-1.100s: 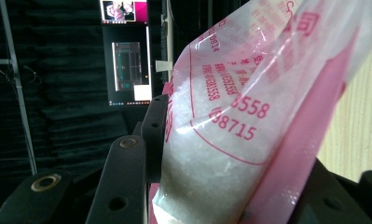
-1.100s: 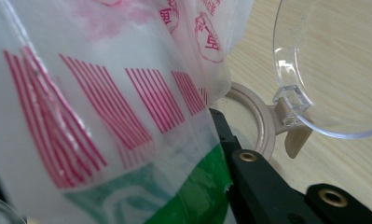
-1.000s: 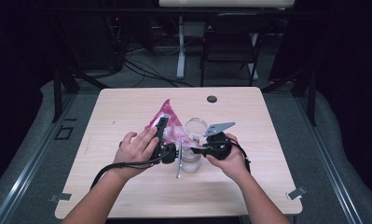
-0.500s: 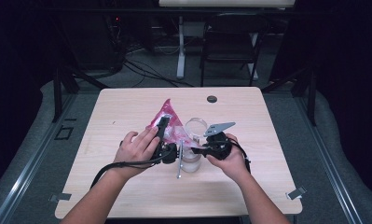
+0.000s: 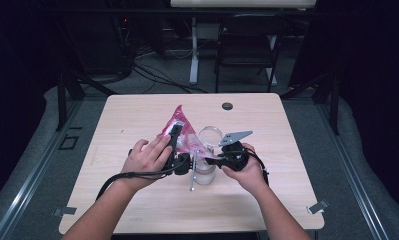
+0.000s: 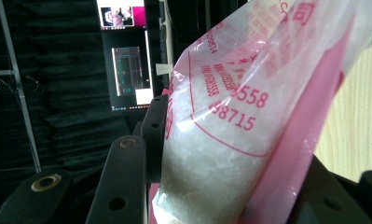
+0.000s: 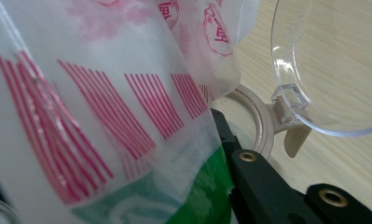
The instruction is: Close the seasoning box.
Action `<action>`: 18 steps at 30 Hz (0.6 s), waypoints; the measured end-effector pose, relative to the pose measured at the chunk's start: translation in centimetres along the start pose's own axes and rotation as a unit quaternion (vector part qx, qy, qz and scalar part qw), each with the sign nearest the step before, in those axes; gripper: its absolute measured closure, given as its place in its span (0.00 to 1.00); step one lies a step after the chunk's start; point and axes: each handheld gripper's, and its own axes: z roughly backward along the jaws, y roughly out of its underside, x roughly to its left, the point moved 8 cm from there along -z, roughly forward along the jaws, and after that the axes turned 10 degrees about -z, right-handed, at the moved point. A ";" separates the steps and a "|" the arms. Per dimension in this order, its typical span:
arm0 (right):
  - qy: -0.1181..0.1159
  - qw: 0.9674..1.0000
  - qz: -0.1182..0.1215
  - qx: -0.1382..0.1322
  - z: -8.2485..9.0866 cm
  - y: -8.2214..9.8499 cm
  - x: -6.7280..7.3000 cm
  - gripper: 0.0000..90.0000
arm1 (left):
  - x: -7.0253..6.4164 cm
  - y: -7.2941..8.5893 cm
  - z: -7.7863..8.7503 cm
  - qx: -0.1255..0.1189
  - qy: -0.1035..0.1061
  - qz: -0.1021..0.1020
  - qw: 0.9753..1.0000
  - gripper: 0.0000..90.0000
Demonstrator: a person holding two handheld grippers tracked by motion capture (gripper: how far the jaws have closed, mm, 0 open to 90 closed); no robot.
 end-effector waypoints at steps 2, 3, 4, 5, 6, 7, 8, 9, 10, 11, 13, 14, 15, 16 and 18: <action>0.000 1.000 0.000 0.001 0.0 0.0 0.0 1.00 | 0.0 0.0 0.0 0.000 0.001 0.000 1.000 0.70; 0.001 1.000 0.000 0.000 0.0 0.0 0.0 1.00 | 0.0 0.0 0.0 0.000 0.001 -0.004 1.000 0.70; 0.002 1.000 0.000 0.002 0.0 0.0 0.0 1.00 | 0.0 0.0 0.0 0.001 0.002 -0.004 1.000 0.70; 0.002 1.000 0.000 0.002 0.0 0.0 0.0 1.00 | 0.0 0.0 0.0 0.001 0.002 -0.004 1.000 0.70; 0.002 1.000 0.000 0.002 -0.1 0.1 0.0 1.00 | -0.1 0.0 0.0 0.001 0.004 -0.005 1.000 0.70; 0.003 1.000 0.000 0.002 -0.1 0.1 0.0 1.00 | -0.1 0.0 0.0 0.001 0.005 -0.007 1.000 0.70; 0.004 1.000 0.000 0.003 -0.1 0.1 0.0 1.00 | -0.1 0.0 0.0 0.001 0.005 -0.008 1.000 0.70; 0.004 1.000 0.003 0.006 -0.1 0.1 -0.1 1.00 | -0.2 0.0 0.0 0.000 0.008 -0.009 1.000 0.70; 0.004 1.000 0.004 0.006 -0.1 0.1 -0.1 1.00 | -0.2 0.0 0.0 0.000 0.008 -0.009 1.000 0.70; 0.004 1.000 0.004 0.006 -0.1 0.1 -0.1 1.00 | -0.2 0.1 0.0 0.001 0.010 -0.010 1.000 0.70; 0.004 1.000 0.003 0.006 -0.1 0.1 -0.1 1.00 | -0.3 0.1 0.0 0.002 0.012 -0.011 1.000 0.70; 0.004 1.000 0.001 0.004 -0.1 0.1 -0.1 1.00 | -0.2 0.1 0.1 0.003 0.009 -0.013 1.000 0.70; 0.005 1.000 0.002 0.003 -0.2 0.1 0.0 1.00 | -0.2 0.2 0.1 0.003 0.010 -0.013 1.000 0.70; 0.005 1.000 0.002 0.004 -0.2 0.1 0.0 1.00 | -0.2 0.2 0.1 0.003 0.012 -0.014 1.000 0.70; 0.006 1.000 0.002 0.005 -0.2 0.2 0.0 1.00 | -0.4 0.2 0.0 0.002 0.018 -0.013 1.000 0.70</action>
